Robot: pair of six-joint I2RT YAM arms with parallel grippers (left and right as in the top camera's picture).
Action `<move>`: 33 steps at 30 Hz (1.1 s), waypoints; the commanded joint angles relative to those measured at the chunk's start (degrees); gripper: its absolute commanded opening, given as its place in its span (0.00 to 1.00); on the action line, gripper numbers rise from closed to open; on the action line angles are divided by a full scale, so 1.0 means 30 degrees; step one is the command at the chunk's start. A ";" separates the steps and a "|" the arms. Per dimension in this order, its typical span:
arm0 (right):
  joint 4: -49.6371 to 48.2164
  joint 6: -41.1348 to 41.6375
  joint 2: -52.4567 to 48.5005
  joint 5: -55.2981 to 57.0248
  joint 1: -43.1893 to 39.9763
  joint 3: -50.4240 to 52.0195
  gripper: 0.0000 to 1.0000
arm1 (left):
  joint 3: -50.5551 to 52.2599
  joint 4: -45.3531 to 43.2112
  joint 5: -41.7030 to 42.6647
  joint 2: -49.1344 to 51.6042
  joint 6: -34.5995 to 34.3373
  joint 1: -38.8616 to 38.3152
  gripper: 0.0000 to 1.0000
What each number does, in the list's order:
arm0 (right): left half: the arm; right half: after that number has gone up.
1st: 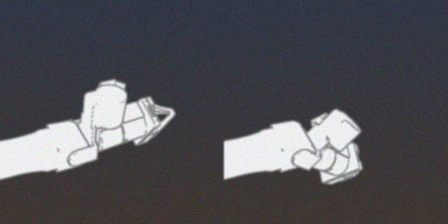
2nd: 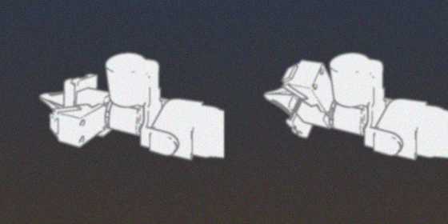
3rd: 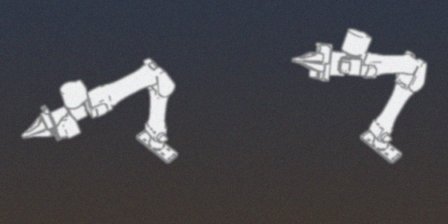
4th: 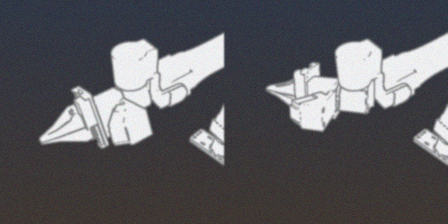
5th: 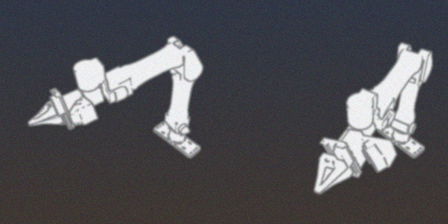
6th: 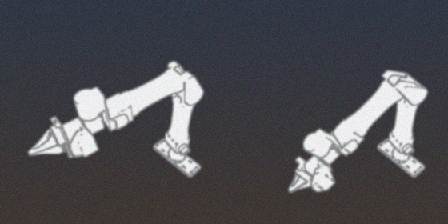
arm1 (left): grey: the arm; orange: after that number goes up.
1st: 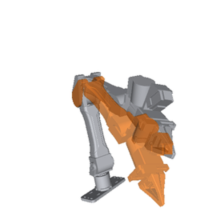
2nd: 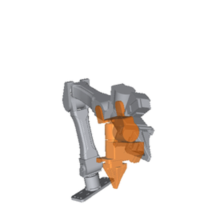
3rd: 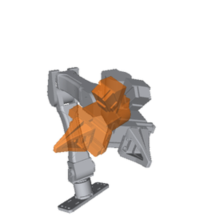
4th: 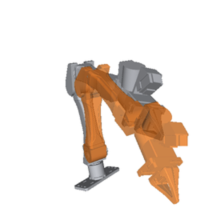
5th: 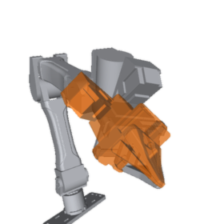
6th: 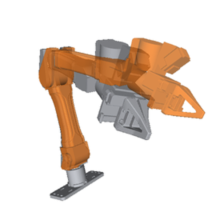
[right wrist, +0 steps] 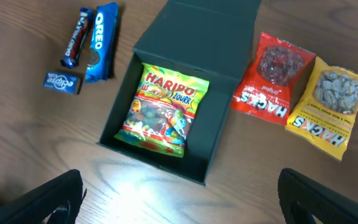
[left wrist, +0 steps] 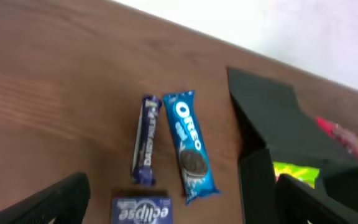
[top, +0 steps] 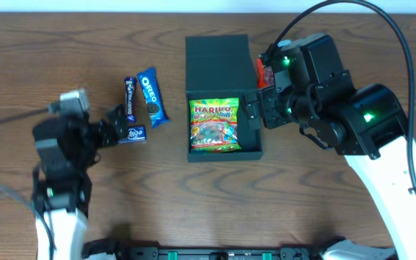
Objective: Pack container
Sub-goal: 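Reach left gripper to the blue Oreo pack and grasp it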
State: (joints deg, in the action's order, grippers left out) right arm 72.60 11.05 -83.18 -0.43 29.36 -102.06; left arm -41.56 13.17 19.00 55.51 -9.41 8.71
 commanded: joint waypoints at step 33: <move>0.1530 -0.0291 0.0146 0.0146 -0.0029 -0.0153 0.99 | -1.0149 0.4663 0.1457 1.7507 -0.0947 -0.3847 0.95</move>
State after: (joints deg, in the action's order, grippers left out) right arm 76.93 11.05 -83.18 -0.40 29.36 -102.06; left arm -71.02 26.98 22.52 107.07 -11.99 -2.79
